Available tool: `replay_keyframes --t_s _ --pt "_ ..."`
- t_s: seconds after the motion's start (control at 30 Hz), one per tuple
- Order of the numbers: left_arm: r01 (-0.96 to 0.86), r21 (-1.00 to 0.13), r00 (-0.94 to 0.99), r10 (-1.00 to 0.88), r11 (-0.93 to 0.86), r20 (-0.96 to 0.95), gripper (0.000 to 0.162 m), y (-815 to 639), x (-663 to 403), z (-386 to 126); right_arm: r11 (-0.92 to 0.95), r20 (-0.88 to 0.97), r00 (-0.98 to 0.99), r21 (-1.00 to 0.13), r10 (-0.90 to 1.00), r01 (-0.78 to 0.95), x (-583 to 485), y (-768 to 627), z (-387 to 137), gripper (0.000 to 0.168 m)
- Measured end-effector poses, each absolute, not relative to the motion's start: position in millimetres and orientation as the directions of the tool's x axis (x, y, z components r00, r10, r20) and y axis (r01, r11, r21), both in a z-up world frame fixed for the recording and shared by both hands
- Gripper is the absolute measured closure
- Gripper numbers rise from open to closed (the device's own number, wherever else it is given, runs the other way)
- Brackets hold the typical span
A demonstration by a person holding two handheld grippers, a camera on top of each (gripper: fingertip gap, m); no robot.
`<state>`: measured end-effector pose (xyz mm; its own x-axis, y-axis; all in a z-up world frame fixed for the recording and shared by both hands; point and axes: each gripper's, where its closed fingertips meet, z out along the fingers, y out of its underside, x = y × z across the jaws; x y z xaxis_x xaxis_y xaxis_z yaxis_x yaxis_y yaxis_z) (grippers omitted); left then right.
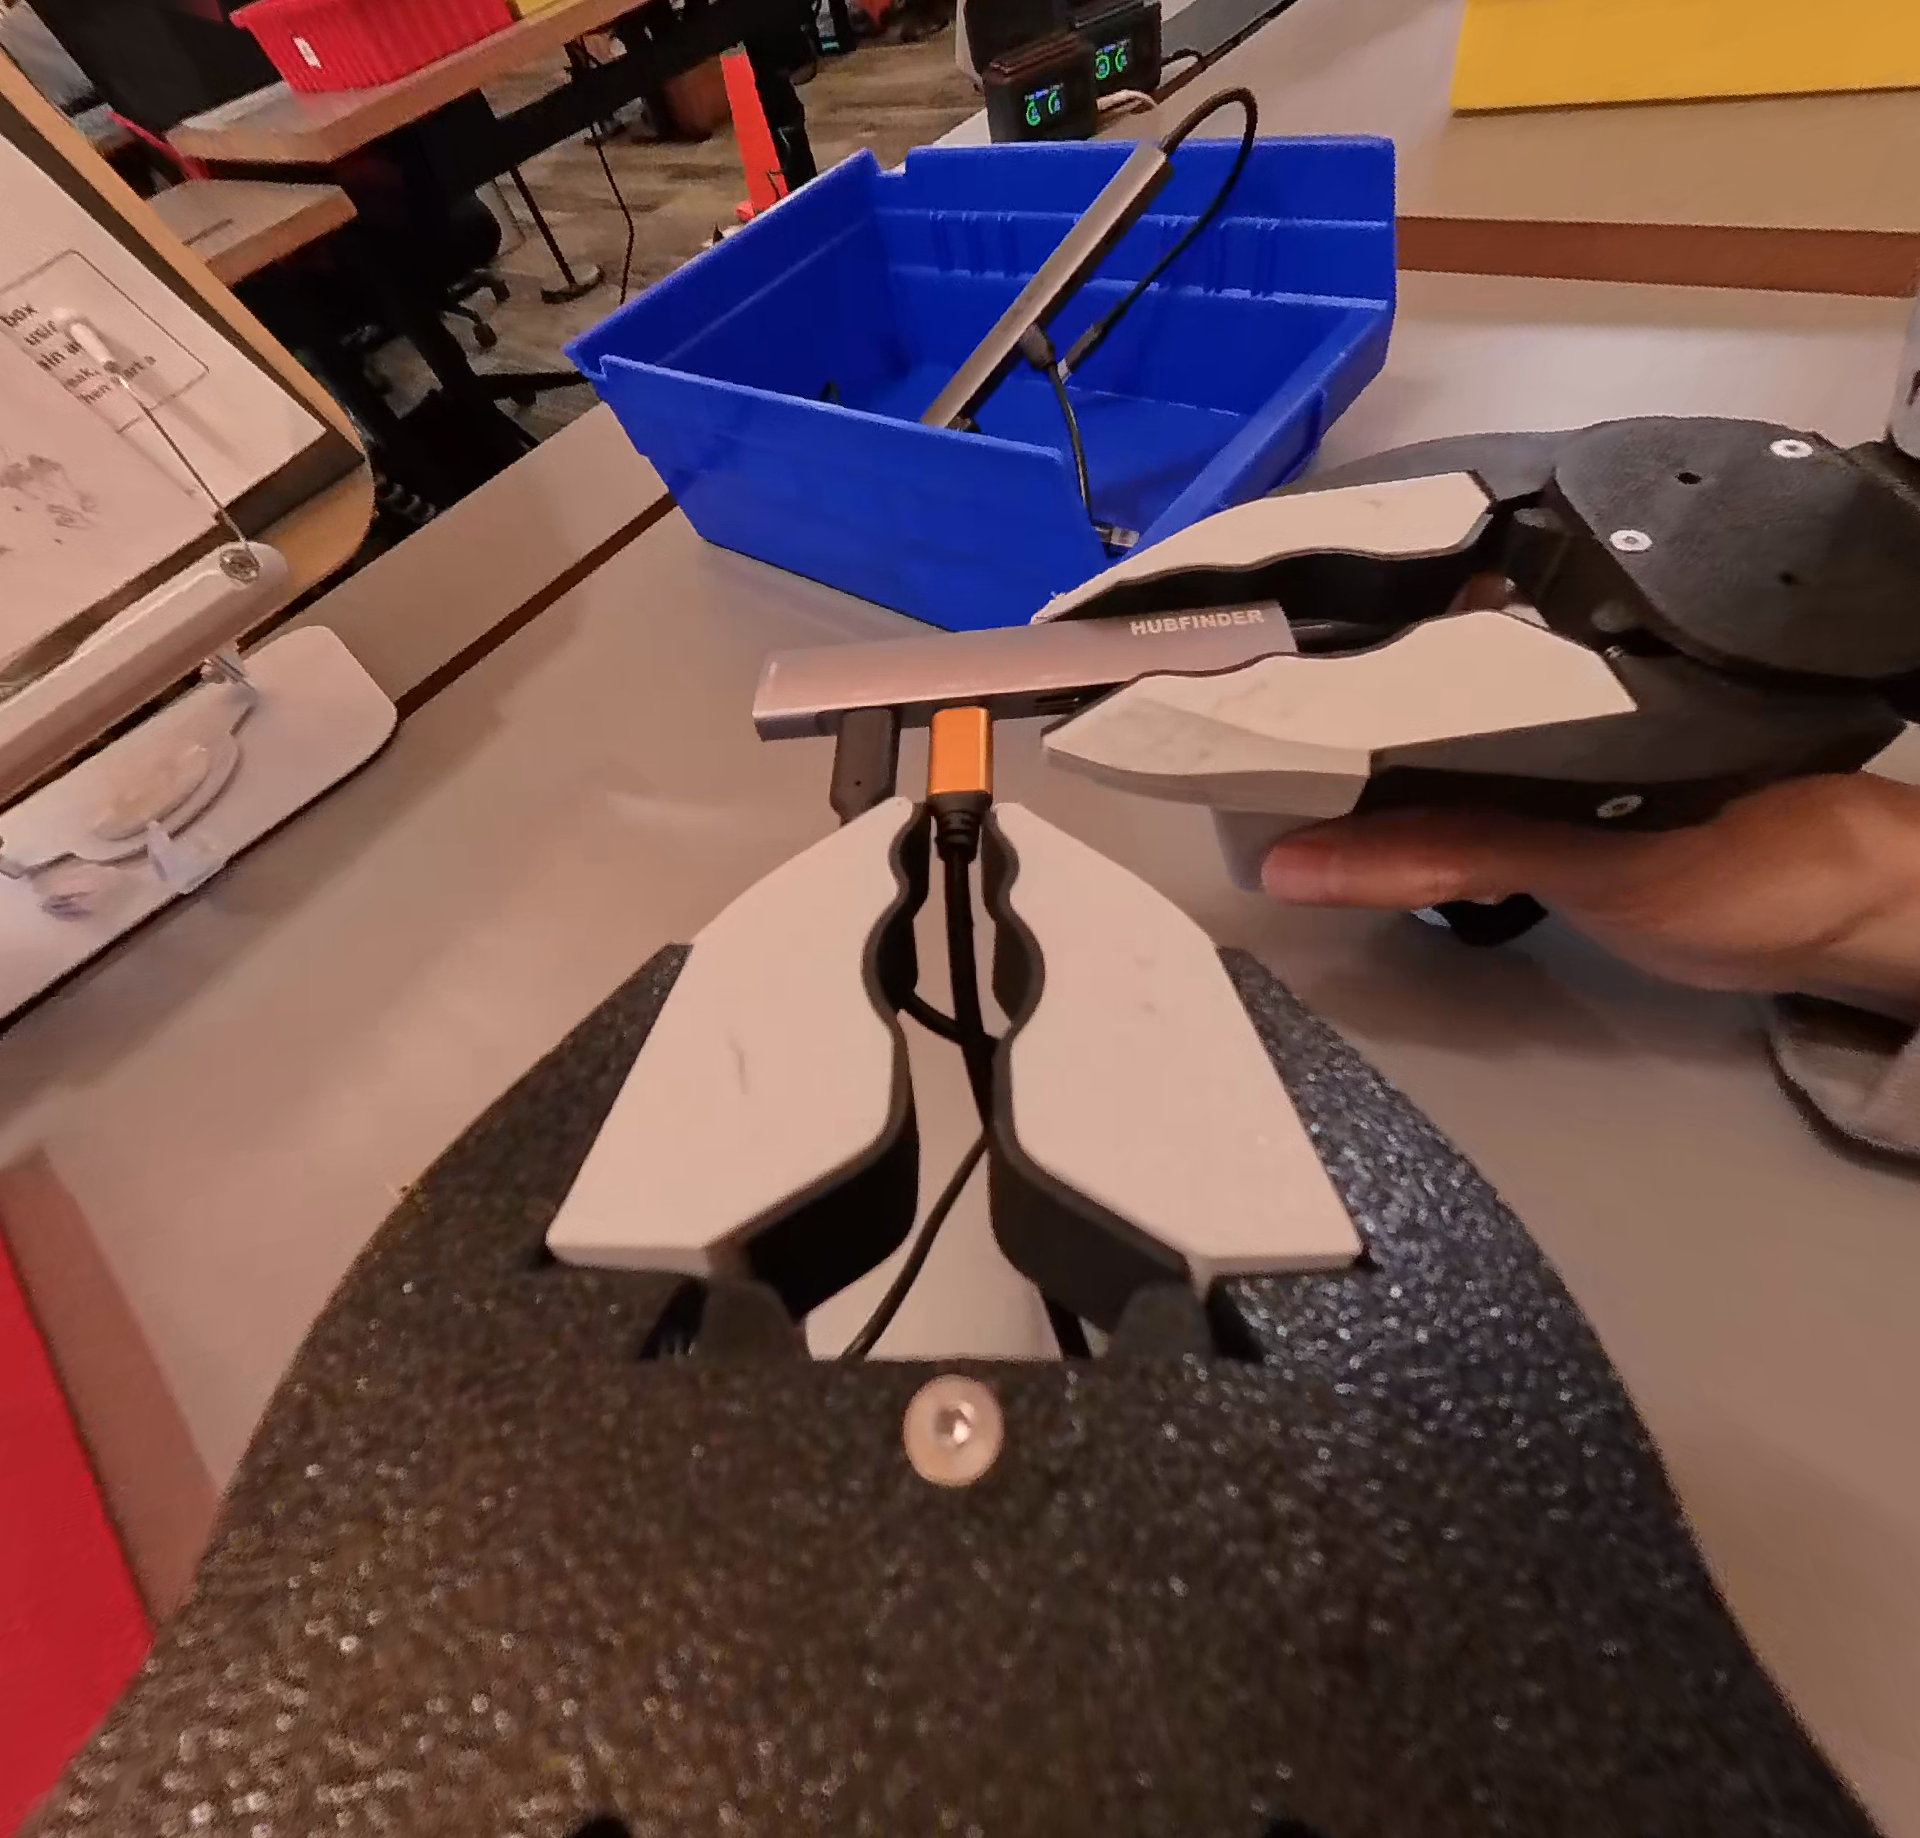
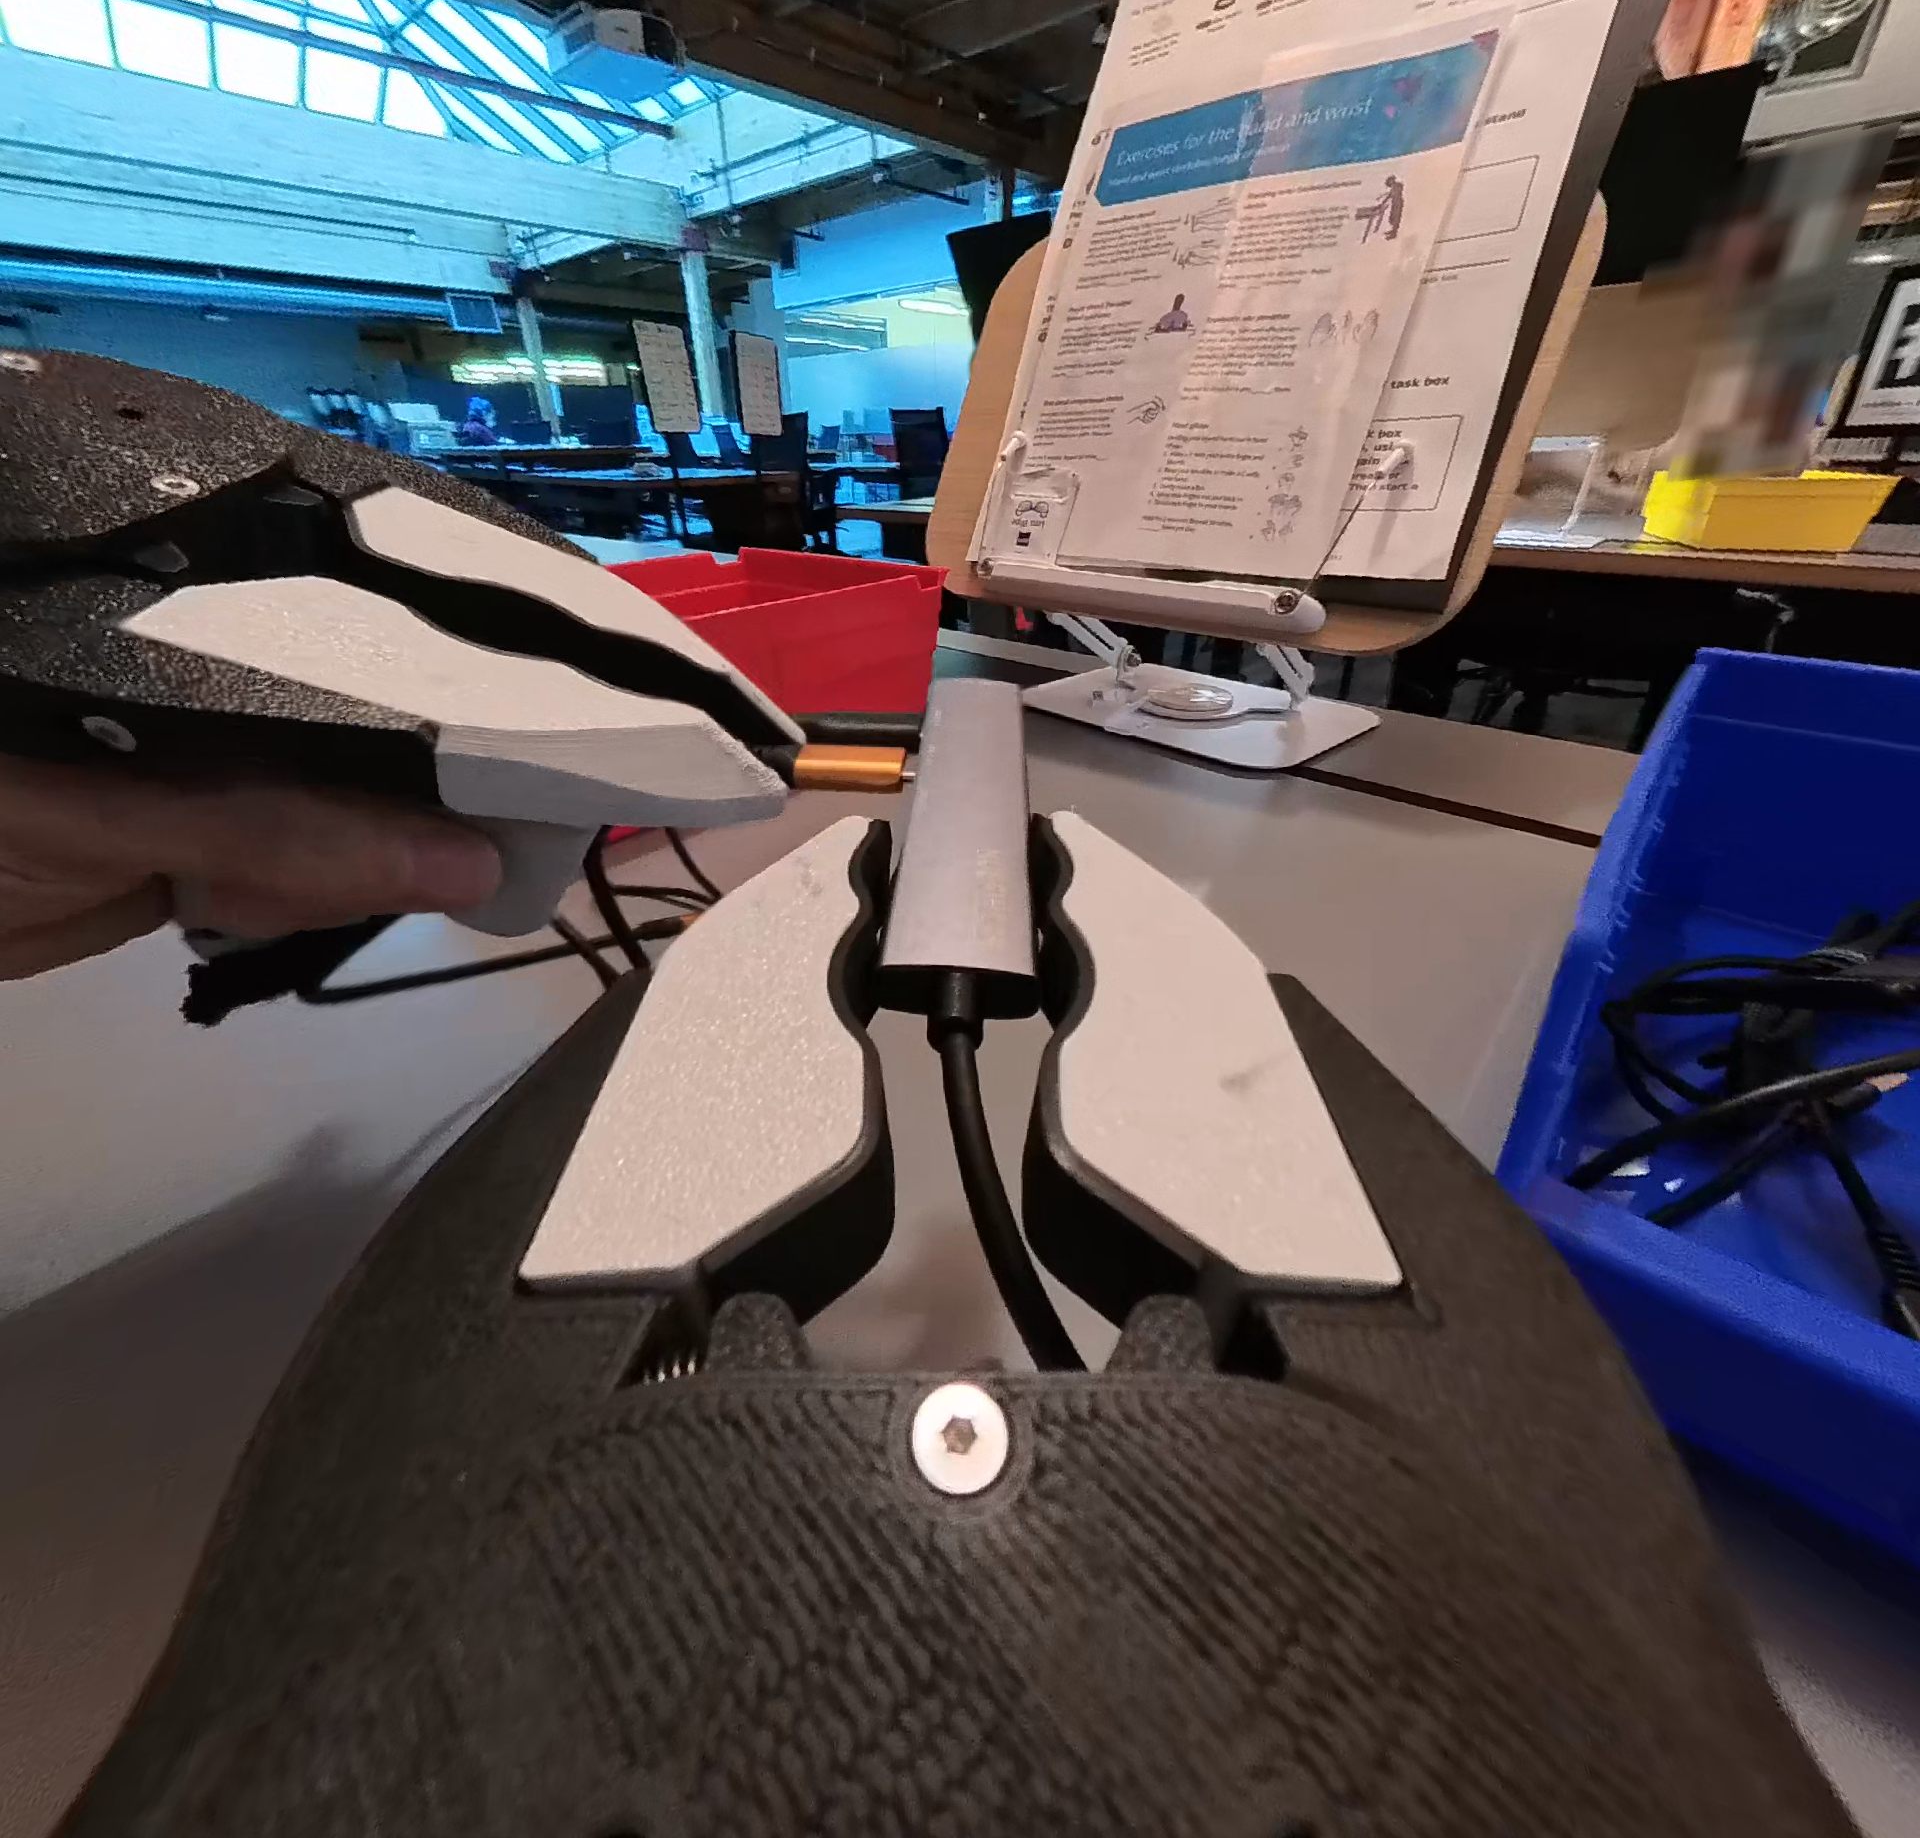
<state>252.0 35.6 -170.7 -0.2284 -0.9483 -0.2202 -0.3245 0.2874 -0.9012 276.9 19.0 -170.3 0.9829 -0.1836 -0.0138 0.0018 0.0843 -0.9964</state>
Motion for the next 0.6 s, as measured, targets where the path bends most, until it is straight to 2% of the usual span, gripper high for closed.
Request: replay_keyframes --t_s 0.17,0.4,0.5,0.6 --pt "-0.337 -0.862 -0.224 -0.921 0.379 -0.317 0.154 38 250 -171 0.067 0.020 0.984 -0.997 -0.179 0.032 273 21 -172 0.141" --pt "-0.300 -0.890 -0.221 -0.932 0.345 -0.287 0.153 37 252 -164 0.074 0.019 0.982 -0.997 -0.186 0.034 273 20 -171 0.141" --pt "-0.262 -0.889 -0.253 -0.916 0.375 -0.312 0.153 30 251 -163 0.109 0.080 0.976 -0.989 -0.201 0.103 276 14 -165 0.142" --pt "-0.210 -0.929 -0.301 -0.924 0.305 -0.236 0.129 26 239 -151 0.111 0.175 0.944 -0.971 -0.282 0.213 281 7 -155 0.142"
